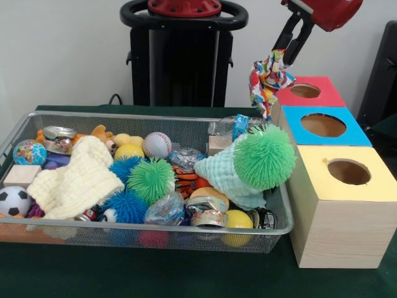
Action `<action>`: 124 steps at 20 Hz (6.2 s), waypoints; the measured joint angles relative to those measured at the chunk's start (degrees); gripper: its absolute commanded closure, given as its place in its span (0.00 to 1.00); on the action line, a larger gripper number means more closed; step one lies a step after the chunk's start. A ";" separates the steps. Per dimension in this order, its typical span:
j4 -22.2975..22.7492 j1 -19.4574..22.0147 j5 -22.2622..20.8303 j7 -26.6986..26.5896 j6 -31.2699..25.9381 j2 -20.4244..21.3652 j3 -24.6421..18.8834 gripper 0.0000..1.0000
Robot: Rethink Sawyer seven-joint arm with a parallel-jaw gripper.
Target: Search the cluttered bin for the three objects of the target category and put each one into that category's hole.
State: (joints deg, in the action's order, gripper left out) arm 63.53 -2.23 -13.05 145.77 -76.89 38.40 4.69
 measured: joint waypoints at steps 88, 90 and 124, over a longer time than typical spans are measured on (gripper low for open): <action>14.55 -15.41 -12.95 5.62 43.06 -14.54 12.70 1.00; 14.52 -15.82 -12.92 6.12 44.24 -15.33 13.66 1.00; 15.03 -5.50 -14.02 6.38 61.74 -16.87 20.16 0.00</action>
State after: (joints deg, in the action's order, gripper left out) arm 78.56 -7.73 -27.08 152.15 -15.16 21.53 24.84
